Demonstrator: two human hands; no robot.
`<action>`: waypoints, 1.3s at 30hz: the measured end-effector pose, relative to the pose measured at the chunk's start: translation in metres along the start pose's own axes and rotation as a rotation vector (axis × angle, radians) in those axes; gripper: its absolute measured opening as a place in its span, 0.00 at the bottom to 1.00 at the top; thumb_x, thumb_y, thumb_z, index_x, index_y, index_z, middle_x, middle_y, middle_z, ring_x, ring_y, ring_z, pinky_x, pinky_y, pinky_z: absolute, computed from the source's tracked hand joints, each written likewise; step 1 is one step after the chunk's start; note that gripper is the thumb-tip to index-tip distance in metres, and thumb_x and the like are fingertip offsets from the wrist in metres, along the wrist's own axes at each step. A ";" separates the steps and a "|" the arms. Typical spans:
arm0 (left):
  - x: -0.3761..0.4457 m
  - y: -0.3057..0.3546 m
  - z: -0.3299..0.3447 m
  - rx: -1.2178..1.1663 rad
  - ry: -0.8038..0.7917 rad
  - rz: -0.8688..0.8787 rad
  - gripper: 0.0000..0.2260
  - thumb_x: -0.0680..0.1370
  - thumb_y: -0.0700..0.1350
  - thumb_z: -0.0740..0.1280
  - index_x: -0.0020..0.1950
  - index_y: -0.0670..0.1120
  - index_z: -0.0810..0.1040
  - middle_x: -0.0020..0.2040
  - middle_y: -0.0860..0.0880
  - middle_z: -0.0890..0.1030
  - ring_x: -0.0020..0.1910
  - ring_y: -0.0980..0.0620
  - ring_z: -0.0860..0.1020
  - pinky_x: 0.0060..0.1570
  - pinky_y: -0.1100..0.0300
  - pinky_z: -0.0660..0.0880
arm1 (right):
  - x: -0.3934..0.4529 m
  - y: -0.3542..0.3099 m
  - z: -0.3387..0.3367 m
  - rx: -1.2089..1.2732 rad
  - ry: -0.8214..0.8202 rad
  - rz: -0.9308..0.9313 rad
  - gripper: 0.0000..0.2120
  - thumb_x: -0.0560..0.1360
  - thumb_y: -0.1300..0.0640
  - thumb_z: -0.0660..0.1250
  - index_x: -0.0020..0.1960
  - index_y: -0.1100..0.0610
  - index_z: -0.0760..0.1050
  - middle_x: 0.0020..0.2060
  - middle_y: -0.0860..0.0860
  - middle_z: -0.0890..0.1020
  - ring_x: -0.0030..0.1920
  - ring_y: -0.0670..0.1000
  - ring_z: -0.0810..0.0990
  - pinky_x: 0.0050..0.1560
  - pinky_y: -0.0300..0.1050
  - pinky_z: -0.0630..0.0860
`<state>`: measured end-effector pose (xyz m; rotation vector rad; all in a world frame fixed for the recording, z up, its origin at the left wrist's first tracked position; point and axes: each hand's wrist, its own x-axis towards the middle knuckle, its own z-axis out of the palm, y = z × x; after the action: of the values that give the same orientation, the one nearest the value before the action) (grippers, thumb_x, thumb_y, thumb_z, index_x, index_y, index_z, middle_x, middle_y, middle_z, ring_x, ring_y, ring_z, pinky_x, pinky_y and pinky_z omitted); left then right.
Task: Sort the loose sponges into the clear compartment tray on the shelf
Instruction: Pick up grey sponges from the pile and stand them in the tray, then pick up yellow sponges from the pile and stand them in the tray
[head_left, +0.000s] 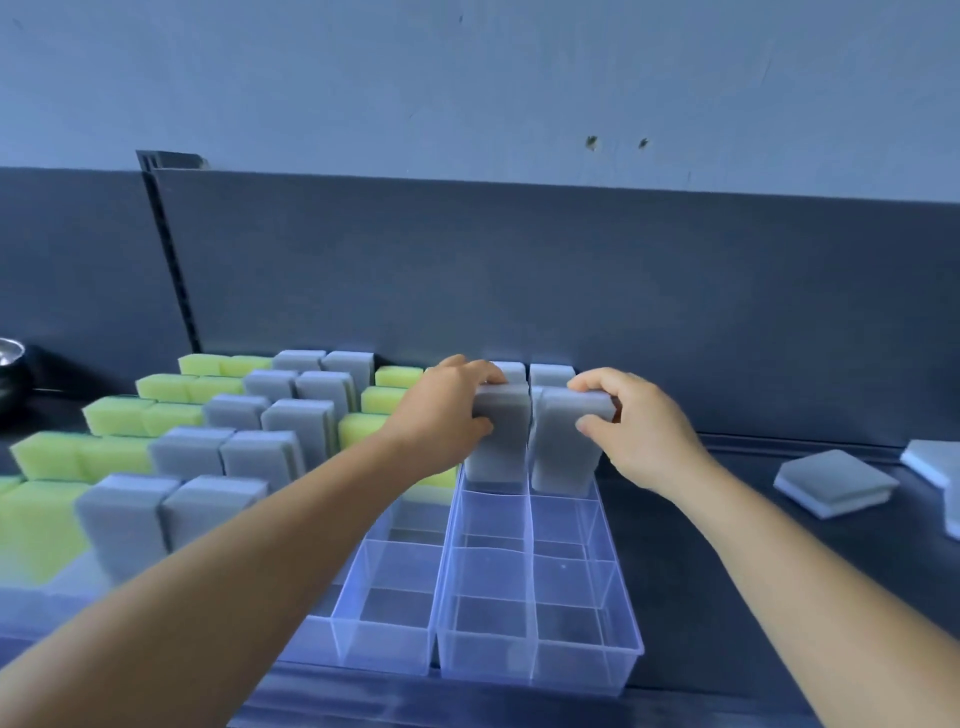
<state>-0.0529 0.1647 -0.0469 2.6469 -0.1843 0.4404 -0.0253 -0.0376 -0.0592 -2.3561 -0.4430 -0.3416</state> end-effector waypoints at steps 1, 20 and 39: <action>0.000 0.001 0.001 0.026 -0.015 0.020 0.19 0.75 0.40 0.68 0.64 0.50 0.74 0.56 0.48 0.73 0.50 0.46 0.75 0.44 0.61 0.67 | 0.001 0.000 0.002 -0.027 -0.001 -0.005 0.15 0.75 0.60 0.64 0.59 0.47 0.74 0.53 0.43 0.74 0.39 0.41 0.72 0.37 0.28 0.66; -0.003 0.022 0.018 0.388 -0.105 0.176 0.20 0.77 0.50 0.66 0.65 0.44 0.69 0.64 0.47 0.73 0.65 0.47 0.69 0.60 0.58 0.67 | -0.026 -0.018 0.005 -0.326 -0.134 0.047 0.29 0.78 0.50 0.62 0.76 0.51 0.56 0.75 0.45 0.59 0.73 0.50 0.60 0.68 0.47 0.65; -0.005 0.198 0.112 0.154 -0.308 0.430 0.27 0.78 0.56 0.62 0.74 0.48 0.62 0.71 0.50 0.68 0.70 0.50 0.67 0.66 0.53 0.69 | -0.122 0.100 -0.137 -0.474 -0.065 0.291 0.27 0.77 0.47 0.62 0.73 0.56 0.62 0.73 0.48 0.64 0.73 0.50 0.60 0.69 0.43 0.60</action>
<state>-0.0658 -0.0622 -0.0627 2.8108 -0.8574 0.1787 -0.1122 -0.2272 -0.0649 -2.8511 -0.0403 -0.2520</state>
